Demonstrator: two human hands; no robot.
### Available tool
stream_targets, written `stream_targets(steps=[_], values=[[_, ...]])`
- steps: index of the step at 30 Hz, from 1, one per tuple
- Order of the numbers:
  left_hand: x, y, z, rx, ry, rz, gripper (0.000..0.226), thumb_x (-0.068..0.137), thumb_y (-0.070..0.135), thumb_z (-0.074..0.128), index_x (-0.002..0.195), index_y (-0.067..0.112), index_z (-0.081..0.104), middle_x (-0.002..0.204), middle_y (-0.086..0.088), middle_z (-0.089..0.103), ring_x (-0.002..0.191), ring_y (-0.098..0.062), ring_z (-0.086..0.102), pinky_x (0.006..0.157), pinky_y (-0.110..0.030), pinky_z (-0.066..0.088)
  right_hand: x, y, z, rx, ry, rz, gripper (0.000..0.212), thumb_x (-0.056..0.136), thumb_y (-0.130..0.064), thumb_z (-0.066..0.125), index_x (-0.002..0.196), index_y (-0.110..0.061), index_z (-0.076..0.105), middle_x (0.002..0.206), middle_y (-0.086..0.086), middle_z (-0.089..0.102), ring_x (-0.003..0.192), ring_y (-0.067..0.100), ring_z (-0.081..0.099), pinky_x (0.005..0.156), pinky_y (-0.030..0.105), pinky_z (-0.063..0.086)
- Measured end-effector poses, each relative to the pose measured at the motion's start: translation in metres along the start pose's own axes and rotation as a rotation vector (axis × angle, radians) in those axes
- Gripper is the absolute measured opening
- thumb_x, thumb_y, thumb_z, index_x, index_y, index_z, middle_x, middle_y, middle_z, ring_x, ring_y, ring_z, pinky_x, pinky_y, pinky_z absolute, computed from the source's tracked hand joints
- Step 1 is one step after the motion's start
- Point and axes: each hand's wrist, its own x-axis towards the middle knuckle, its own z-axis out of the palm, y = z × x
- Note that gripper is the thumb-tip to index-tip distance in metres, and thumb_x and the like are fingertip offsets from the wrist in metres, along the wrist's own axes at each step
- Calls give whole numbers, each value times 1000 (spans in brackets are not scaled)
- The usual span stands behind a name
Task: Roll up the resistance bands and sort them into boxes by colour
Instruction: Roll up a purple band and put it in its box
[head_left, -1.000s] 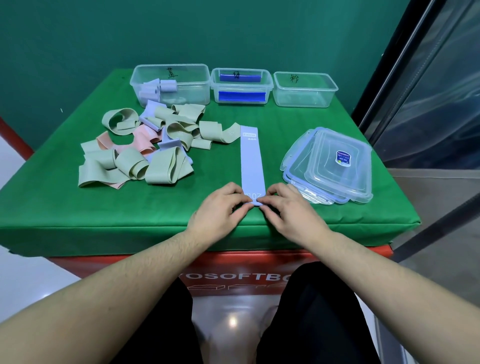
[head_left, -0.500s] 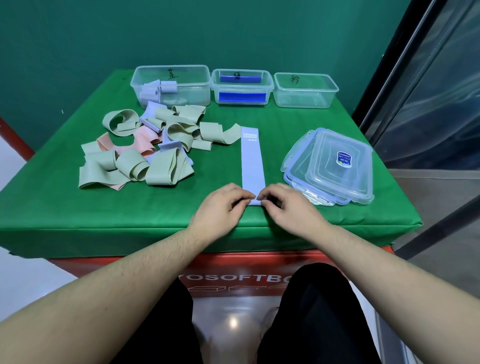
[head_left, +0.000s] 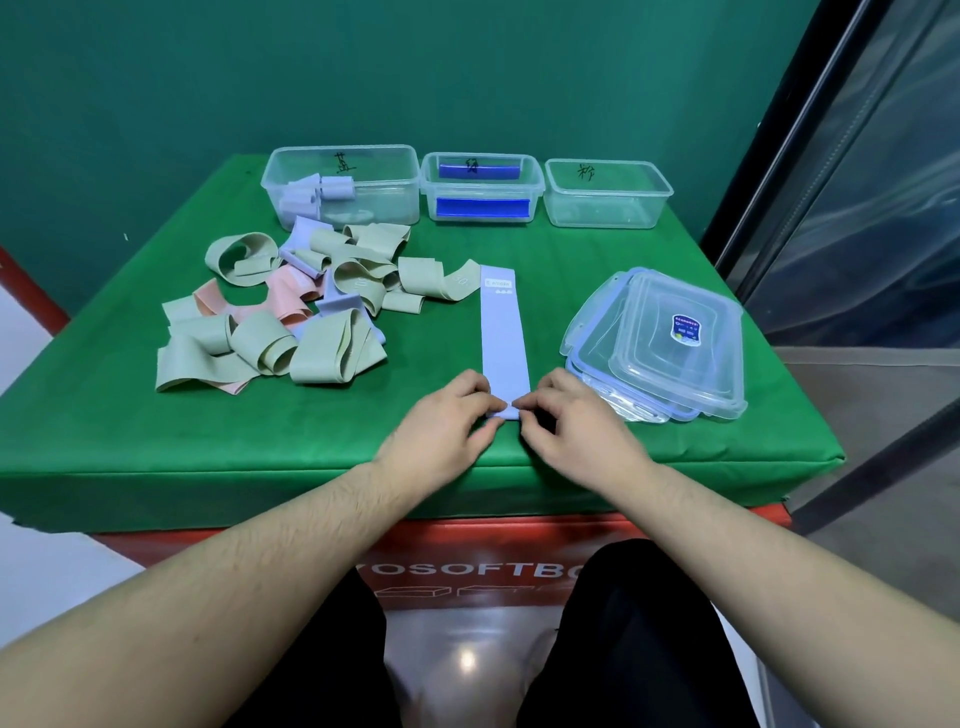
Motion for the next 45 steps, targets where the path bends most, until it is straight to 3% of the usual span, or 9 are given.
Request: stream_targets(steps=[4, 8, 11, 14, 21, 26, 34, 37, 45], values=[[6, -2, -5, 68, -31, 67, 24, 98, 25, 58, 113, 11, 70, 109, -2, 57, 82, -22, 62, 75, -26, 44, -1, 5, 1, -169, 25, -147, 25, 91, -27, 66, 111, -13, 73, 98, 2, 54, 93, 24, 49, 85, 35, 43], [10, -7, -10, 85, -67, 105, 26, 99, 30, 55, 115, 16, 70, 105, 0, 58, 82, -22, 62, 73, -33, 50, 0, 8, 1, -158, 3, -173, 24, 96, -25, 62, 115, -14, 72, 101, 2, 57, 94, 23, 51, 85, 29, 39], [12, -9, -9, 47, -42, 89, 24, 98, 29, 58, 115, 18, 70, 105, 2, 62, 89, -17, 62, 79, -30, 49, 2, 10, 1, -54, 13, -132, 24, 96, -25, 63, 117, -16, 70, 100, 0, 61, 95, 18, 56, 85, 27, 44], [13, -11, -6, -17, 12, 59, 17, 95, 25, 63, 108, 17, 69, 102, 3, 66, 93, -14, 59, 81, -22, 43, 4, 10, 0, 42, 23, -88, 20, 94, -22, 64, 113, -18, 68, 97, -7, 59, 93, 9, 53, 82, 19, 37], [11, -14, -3, -62, 36, 10, 18, 89, 29, 71, 102, 17, 72, 101, 7, 59, 71, 6, 48, 66, -15, 33, 13, 16, 1, 56, -21, -84, 12, 93, -23, 62, 103, -19, 68, 94, -12, 54, 89, 7, 52, 80, 24, 40], [10, -15, -2, -52, 43, 7, 19, 92, 28, 68, 106, 15, 74, 102, 6, 64, 86, -5, 57, 76, -12, 36, 11, 20, 5, 108, 22, -138, 12, 91, -23, 64, 100, -18, 68, 94, -9, 54, 87, 11, 54, 78, 28, 46], [8, -15, 0, -63, 75, 32, 19, 94, 30, 65, 105, 17, 73, 99, 5, 65, 88, -9, 61, 78, -21, 47, 9, 26, 11, 158, 117, -171, 14, 91, -25, 70, 104, -19, 74, 95, -10, 62, 89, 7, 60, 79, 27, 49], [8, -15, 0, -74, 80, 38, 15, 94, 26, 66, 105, 18, 71, 98, 6, 66, 87, -6, 58, 75, -15, 40, 10, 27, 10, 205, 118, -142, 14, 91, -24, 71, 105, -22, 71, 92, -16, 60, 86, -3, 55, 77, 17, 41], [8, -15, 3, -35, 101, 6, 15, 93, 26, 66, 103, 17, 73, 103, 7, 59, 79, -1, 49, 72, -12, 36, 12, 30, 16, 193, 97, -113, 10, 92, -28, 68, 99, -22, 72, 97, -16, 52, 87, 4, 56, 76, 21, 45]])
